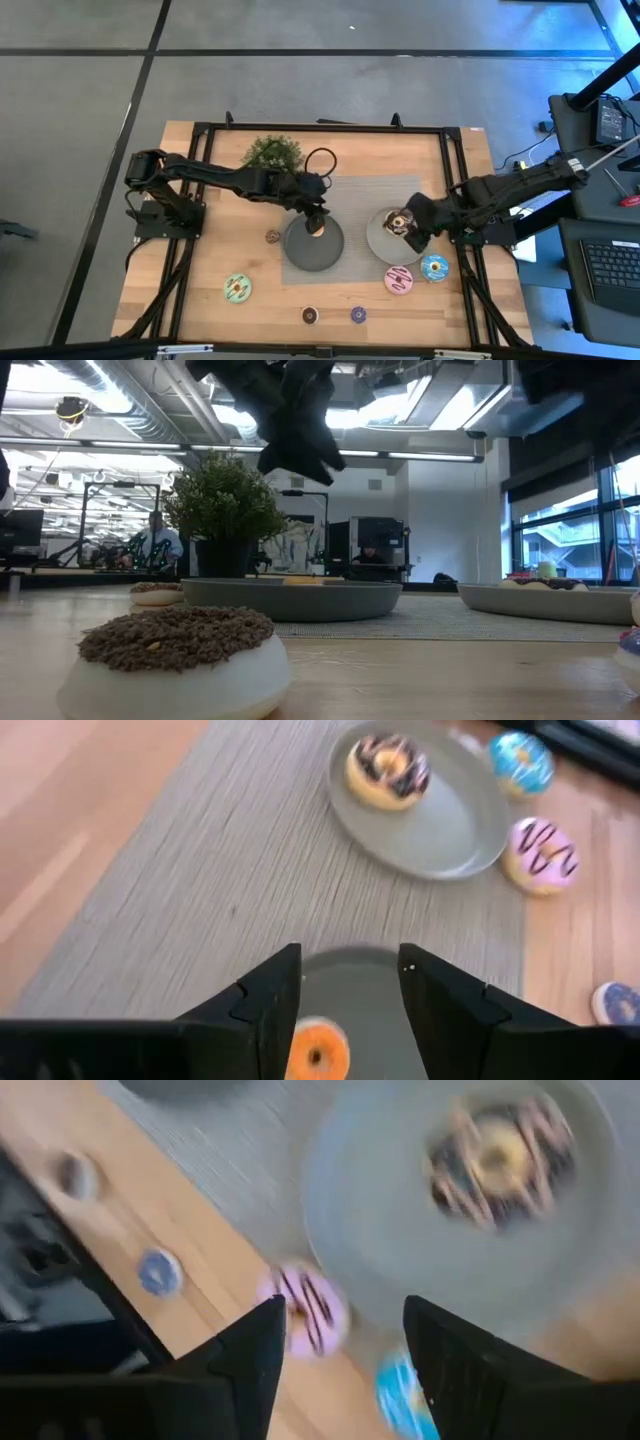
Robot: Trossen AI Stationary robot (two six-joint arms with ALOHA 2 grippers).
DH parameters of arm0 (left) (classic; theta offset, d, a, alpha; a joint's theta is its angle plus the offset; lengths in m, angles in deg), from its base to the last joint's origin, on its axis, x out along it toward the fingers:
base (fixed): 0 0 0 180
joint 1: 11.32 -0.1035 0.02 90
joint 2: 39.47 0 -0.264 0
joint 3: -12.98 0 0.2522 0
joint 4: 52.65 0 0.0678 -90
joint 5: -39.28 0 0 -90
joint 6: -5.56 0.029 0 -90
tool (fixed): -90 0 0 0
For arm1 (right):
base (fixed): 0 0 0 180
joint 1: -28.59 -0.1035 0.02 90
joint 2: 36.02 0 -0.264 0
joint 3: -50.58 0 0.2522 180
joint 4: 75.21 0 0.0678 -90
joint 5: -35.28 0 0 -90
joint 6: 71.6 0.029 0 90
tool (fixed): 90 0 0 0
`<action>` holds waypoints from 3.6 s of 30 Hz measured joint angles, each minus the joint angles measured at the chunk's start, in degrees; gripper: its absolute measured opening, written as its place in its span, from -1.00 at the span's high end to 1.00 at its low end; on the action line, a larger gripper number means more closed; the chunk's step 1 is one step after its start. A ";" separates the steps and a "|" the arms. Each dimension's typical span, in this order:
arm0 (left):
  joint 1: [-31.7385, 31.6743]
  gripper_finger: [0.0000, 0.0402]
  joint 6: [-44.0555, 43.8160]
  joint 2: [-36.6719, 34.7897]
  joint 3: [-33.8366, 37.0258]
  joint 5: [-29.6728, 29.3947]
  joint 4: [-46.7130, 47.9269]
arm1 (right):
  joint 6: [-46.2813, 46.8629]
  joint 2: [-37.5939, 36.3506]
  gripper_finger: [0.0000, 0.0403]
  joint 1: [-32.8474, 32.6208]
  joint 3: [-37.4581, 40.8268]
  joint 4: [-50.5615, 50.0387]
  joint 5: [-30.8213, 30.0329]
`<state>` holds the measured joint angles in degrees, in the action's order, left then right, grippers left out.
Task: Pick & Place donuts
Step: Put the large blue donut on the light gray plate
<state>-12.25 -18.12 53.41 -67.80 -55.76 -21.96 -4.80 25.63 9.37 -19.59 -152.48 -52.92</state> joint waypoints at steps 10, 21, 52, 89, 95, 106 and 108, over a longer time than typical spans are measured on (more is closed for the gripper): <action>-1.36 0.16 1.01 0.00 0.00 0.47 -1.79 | 27.36 8.97 -0.03 -13.56 -0.85 -10.62 10.64; -3.69 0.16 0.94 0.00 0.00 0.61 -1.79 | 39.10 12.18 -0.03 -19.52 7.00 -3.82 9.23; -4.44 0.17 0.92 0.00 0.00 4.17 -1.79 | 44.11 12.09 -0.03 -21.90 20.73 6.76 8.40; -4.35 0.19 0.89 0.00 0.00 3.17 -1.77 | 43.73 12.14 0.17 -21.88 21.09 8.89 7.79; -4.25 0.18 0.90 0.00 0.00 3.16 -1.77 | 43.80 14.28 0.17 -21.88 21.09 10.40 10.08; -4.26 0.19 0.90 0.00 0.00 3.17 -1.75 | 43.72 18.37 0.21 -21.88 21.07 12.92 10.34; -4.26 0.19 0.91 0.00 0.00 3.17 -1.75 | 43.70 18.17 0.27 -21.88 21.07 12.76 10.50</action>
<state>-16.51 -17.21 53.41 -67.80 -52.59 -23.70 38.90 43.79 -12.51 1.48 -139.72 -42.43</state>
